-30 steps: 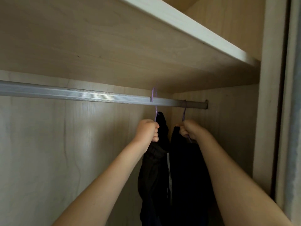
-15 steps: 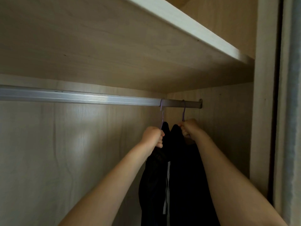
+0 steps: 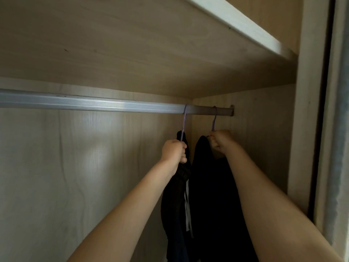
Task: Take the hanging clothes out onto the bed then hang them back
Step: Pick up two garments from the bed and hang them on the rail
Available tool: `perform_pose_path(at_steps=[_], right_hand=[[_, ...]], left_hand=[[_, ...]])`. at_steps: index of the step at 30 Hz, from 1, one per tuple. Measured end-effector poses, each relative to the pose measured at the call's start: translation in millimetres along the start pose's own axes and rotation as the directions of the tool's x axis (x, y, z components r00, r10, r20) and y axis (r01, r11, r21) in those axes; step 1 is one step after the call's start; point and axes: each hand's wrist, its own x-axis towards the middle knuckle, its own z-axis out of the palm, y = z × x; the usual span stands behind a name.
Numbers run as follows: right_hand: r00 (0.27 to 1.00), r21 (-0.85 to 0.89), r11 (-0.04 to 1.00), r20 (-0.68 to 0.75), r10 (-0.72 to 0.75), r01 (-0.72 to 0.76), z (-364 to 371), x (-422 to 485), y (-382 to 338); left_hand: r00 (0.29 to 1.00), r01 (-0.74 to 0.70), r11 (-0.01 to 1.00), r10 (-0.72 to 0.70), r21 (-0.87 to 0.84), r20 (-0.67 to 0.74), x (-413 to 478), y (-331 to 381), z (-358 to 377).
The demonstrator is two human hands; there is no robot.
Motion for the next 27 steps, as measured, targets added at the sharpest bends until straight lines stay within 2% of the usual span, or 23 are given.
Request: perform_pose_path(at_steps=[7,9,11,13,15,17,19,21,23,25,27], right_hand=[[0.993,-0.344,0.936,-0.067,-0.101,0.072,6,-20,-5],[0.973,-0.476,0.867,-0.089,-0.211,0.144,7,-39,-7],[0.899,-0.535,0.792,-0.127,-0.419,0.294,8,-78,-8],[0.778,-0.435,0.74,-0.129,-0.615,0.513,8,-132,0],[0.691,-0.291,0.69,-0.118,-0.713,0.662,2,-186,22],[0.638,-0.18,0.631,-0.022,-0.77,0.755,-9,-237,57],[0.583,-0.087,0.577,0.137,-0.801,0.812,-23,-283,98],[0.532,-0.026,0.565,0.371,-0.761,0.825,-39,-321,142],[0.506,0.015,0.641,0.6,-0.619,0.767,-55,-345,193],[0.538,-0.049,0.792,0.759,-0.366,0.609,-68,-359,243],[0.547,-0.228,0.896,0.837,-0.02,0.381,-77,-365,305]], left_hand=[[0.999,0.008,1.0,-0.007,-0.012,0.048,-7,2,2],[0.999,-0.008,1.0,0.007,0.022,0.035,-9,2,1],[0.997,-0.072,0.984,0.072,0.165,0.004,-12,1,0],[0.978,-0.191,0.891,0.209,0.412,0.003,-23,-1,-3],[0.923,-0.319,0.716,0.382,0.621,0.033,-50,-4,-12],[0.844,-0.411,0.594,0.535,0.692,0.041,-92,-15,-25],[0.773,-0.458,0.558,0.635,0.693,-0.001,-142,-35,-42],[0.757,-0.441,0.573,0.651,0.691,-0.056,-192,-65,-60],[0.807,-0.341,0.662,0.57,0.668,-0.153,-241,-107,-78],[0.866,-0.174,0.753,0.425,0.635,-0.266,-289,-158,-94],[0.899,0.06,0.819,0.204,0.571,-0.387,-340,-219,-111]])
